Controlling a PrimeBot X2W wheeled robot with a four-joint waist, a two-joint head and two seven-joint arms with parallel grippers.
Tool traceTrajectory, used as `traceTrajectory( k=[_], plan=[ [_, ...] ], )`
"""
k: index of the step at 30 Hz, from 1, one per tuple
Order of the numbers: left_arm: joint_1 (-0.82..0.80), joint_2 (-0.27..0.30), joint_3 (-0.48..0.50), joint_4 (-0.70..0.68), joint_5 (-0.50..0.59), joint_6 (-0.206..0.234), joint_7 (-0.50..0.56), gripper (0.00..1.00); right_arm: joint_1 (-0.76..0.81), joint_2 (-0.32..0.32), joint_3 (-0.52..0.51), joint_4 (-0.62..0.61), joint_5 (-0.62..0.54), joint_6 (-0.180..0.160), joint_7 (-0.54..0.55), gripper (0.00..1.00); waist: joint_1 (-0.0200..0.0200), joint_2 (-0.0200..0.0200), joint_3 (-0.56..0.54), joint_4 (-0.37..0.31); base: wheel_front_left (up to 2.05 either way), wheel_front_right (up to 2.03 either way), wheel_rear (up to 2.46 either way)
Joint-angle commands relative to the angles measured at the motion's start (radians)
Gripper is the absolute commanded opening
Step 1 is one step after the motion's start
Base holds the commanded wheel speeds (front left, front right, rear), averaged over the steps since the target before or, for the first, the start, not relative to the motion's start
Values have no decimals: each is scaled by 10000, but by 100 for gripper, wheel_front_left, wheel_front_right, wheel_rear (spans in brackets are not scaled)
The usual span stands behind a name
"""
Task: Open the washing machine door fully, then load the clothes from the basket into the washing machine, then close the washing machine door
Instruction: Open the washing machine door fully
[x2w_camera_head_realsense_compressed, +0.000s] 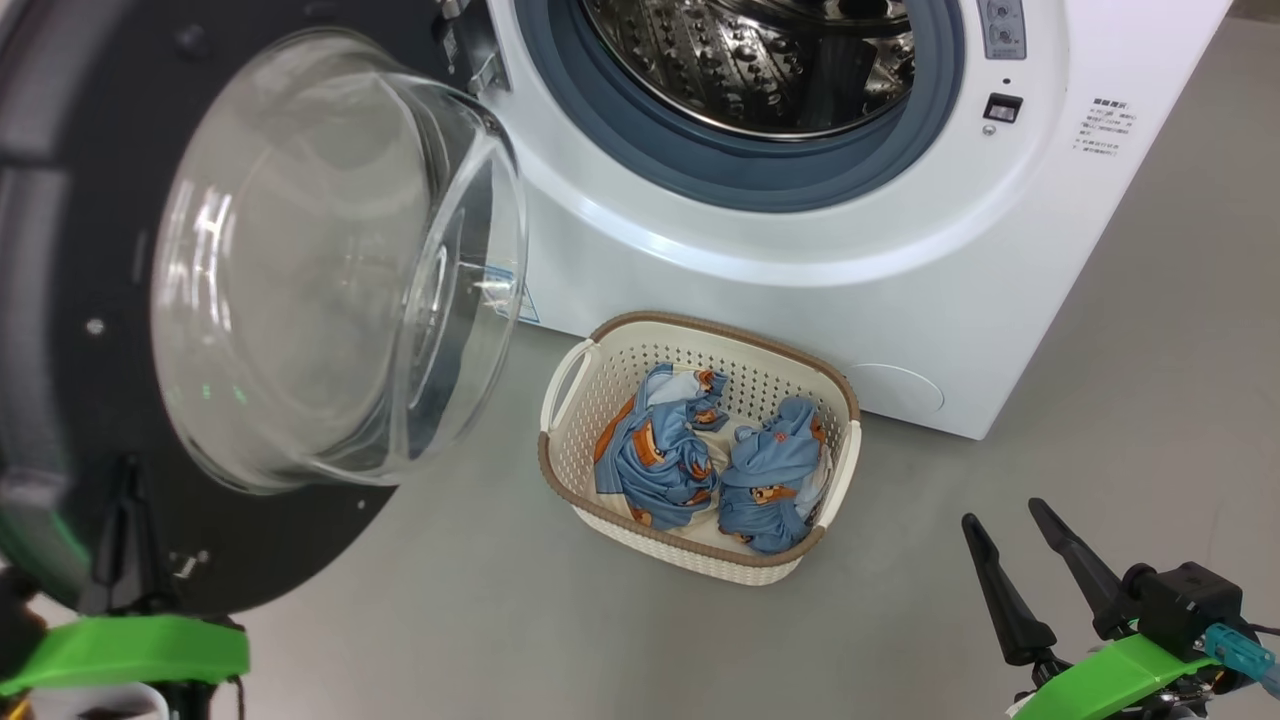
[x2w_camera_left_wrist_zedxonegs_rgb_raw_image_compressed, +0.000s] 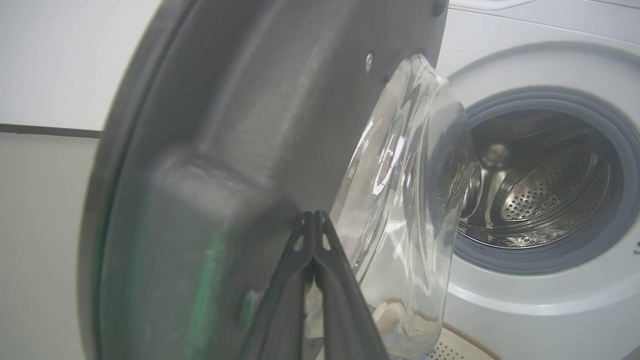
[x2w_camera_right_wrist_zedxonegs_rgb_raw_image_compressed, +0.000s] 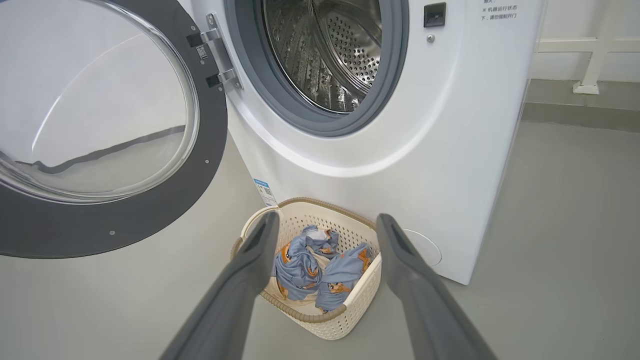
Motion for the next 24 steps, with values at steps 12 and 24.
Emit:
traceTrajectory(
  k=[12, 24],
  plan=[
    [-1665, 520, 1835, 1511, 560, -238, -132, 0, -446, -344, 323, -232, -120, 16, -124, 100, 0, 0, 344, -64, 0, 0, 0],
    [-3236, 830, 3212, 3245, 1531, -791, -133, 0, -740, -592, 234, -322, -185, 16, -124, 100, 0, 0, 955, -151, 0, 0, 0]
  ],
)
